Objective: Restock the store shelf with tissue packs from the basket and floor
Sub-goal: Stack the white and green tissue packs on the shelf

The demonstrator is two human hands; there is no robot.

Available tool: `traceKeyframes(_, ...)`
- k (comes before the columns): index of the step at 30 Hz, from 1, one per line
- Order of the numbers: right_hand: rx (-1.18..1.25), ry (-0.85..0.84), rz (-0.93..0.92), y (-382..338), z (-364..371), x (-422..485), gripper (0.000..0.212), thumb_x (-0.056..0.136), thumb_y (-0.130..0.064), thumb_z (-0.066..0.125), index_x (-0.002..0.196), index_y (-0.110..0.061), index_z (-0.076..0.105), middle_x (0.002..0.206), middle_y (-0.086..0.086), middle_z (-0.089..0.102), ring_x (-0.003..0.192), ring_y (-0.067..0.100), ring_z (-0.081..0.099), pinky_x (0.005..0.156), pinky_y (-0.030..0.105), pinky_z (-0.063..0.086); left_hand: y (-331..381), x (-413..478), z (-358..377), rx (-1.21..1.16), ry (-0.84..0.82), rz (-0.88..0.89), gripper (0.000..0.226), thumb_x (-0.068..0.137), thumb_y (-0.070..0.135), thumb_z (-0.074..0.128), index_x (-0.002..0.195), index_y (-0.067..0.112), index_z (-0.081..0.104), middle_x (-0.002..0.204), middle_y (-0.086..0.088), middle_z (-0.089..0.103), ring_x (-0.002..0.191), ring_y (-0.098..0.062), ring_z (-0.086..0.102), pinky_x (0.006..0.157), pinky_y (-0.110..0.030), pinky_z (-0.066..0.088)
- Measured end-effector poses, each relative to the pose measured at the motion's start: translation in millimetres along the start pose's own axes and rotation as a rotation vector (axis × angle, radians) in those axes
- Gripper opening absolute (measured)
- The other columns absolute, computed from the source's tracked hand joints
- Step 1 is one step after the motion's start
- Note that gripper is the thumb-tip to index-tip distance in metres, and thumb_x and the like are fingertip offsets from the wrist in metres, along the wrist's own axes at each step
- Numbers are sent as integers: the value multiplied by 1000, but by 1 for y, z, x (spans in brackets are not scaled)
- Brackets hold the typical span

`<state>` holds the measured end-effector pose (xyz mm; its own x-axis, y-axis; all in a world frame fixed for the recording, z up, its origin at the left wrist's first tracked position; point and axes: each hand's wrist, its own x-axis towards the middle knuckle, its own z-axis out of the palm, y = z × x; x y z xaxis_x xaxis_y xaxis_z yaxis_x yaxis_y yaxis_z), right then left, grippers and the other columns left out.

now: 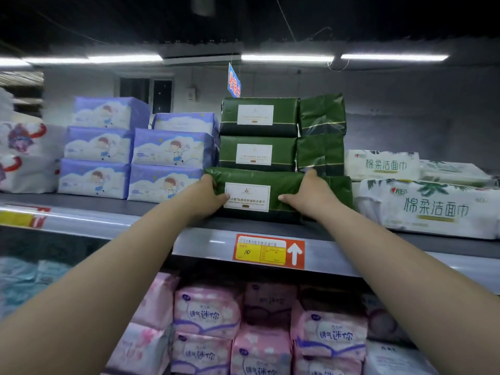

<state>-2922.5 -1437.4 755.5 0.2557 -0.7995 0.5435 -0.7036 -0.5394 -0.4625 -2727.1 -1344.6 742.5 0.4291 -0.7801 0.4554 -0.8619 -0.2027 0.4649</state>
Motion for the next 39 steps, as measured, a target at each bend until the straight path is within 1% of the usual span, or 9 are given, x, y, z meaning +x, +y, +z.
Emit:
traceKeyframes(2, -32, 127, -133, -7, -5, -8, 79, 80, -44, 74, 137, -6, 34, 134, 15, 53, 121, 32, 53, 93, 38, 49, 5, -8, -7, 116, 23, 18, 54, 98, 47, 45, 136, 9, 45, 138, -16, 51, 125, -35, 48, 98, -36, 37)
traceKeyframes(4, -102, 154, -325, -16, -9, -17, 88, 81, -50, 71, 145, -9, 28, 147, 14, 40, 136, 30, 38, 110, 44, 38, 9, -19, -10, 243, 30, 54, 60, 98, 54, 38, 141, 12, 43, 147, -15, 41, 132, -36, 40, 105, -40, 33)
traceKeyframes(7, -231, 22, -580, -32, -9, -30, 95, 85, -59, 60, 154, -12, 15, 162, 11, 11, 150, 27, 8, 121, 42, 13, 11, -43, -8, 422, 31, 48, 78, 94, 64, 33, 154, 18, 17, 162, -10, 6, 148, -29, 9, 116, -51, 10)
traceKeyframes(10, -244, -106, -728, -42, 1, -45, 99, 85, -65, 54, 155, -15, 6, 163, 10, -3, 151, 24, -4, 122, 41, 5, 2, -75, -8, 497, 31, -3, 90, 89, 70, 33, 155, 20, -3, 163, -5, -8, 150, -23, -6, 116, -55, -1)
traceKeyframes(13, -236, -183, -872, -49, 17, -63, 99, 86, -66, 51, 156, -17, 2, 163, 8, -6, 151, 22, -6, 122, 41, 4, -10, -115, -14, 576, 1, -123, 99, 87, 73, 34, 153, 16, -11, 162, -4, -16, 149, -20, -12, 116, -54, -4)
traceKeyframes(17, -160, -244, -1037, -58, 39, -93, 93, 89, -64, 48, 156, -17, 5, 164, 8, -2, 151, 22, -1, 122, 40, 7, -25, -174, -17, 639, -48, -320, 102, 86, 74, 34, 152, 16, -16, 160, -3, -21, 148, -20, -15, 117, -52, -7)
traceKeyframes(24, -64, -494, -1198, -63, 81, -181, 85, 92, -64, 40, 156, -19, 6, 164, 8, 0, 151, 22, 1, 122, 41, 7, -37, -303, -4, 641, -111, -642, 101, 87, 74, 33, 152, 15, -17, 160, -3, -22, 148, -20, -16, 117, -50, -8)
traceKeyframes(33, 8, -843, -1430, -71, 156, -361, 86, 92, -66, 38, 156, -19, 4, 163, 10, 3, 150, 24, 4, 120, 43, 11, -68, -509, 26, 547, -158, -1073, 97, 89, 70, 33, 153, 12, -12, 161, -7, -18, 149, -24, -10, 118, -51, -1)
traceKeyframes(39, -67, -1099, -1593, -67, 214, -509, 83, 95, -62, 35, 156, -17, 1, 163, 11, 1, 150, 25, 2, 120, 42, 9, -108, -649, 60, 393, -196, -1367, 97, 90, 68, 35, 154, 12, -11, 162, -7, -16, 149, -22, -11, 118, -51, 0)
